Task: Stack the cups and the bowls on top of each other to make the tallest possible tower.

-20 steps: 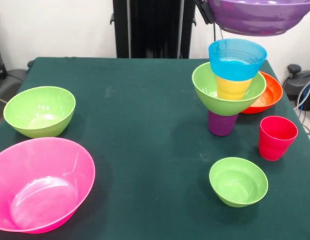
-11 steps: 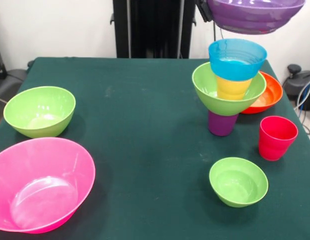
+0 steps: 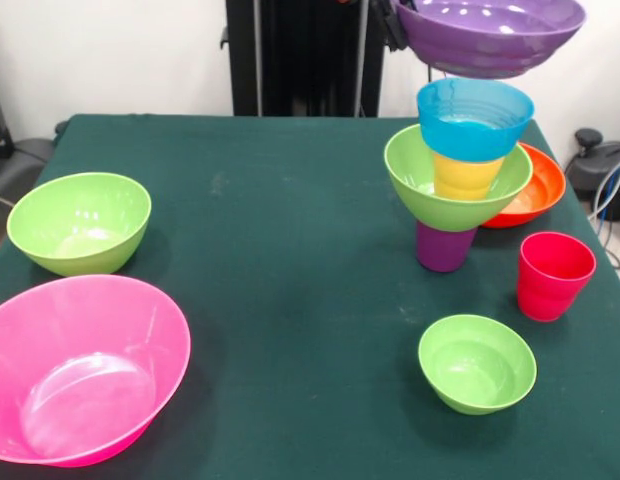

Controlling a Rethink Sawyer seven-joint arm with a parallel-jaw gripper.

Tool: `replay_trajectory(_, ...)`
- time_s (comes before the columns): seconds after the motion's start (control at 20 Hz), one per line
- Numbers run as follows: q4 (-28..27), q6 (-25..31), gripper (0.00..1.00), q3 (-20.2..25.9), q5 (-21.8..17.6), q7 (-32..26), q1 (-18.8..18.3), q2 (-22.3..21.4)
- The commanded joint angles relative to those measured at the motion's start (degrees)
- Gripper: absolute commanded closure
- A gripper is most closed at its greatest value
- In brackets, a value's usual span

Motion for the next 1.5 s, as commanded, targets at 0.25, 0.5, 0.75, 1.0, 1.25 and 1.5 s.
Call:
replay_trajectory(0.25,-0.2,3.0,1.0,-4.7,-5.4,-7.6,2.1,6.2)
replay_trajectory(0.5,0.9,2.3,1.0,-3.4,-4.0,-5.3,2.2,5.3)
replay_trajectory(0.75,1.1,2.7,1.0,-2.6,-3.2,-4.8,2.2,4.7)
replay_trajectory(1.0,2.4,0.3,1.0,-2.9,-4.7,-5.7,1.3,6.2)
replay_trajectory(1.25,3.0,-2.1,1.0,-2.6,-5.0,-5.1,1.1,6.8)
replay_trajectory(1.5,2.0,-3.4,1.0,-3.5,-6.2,-4.9,1.9,8.4)
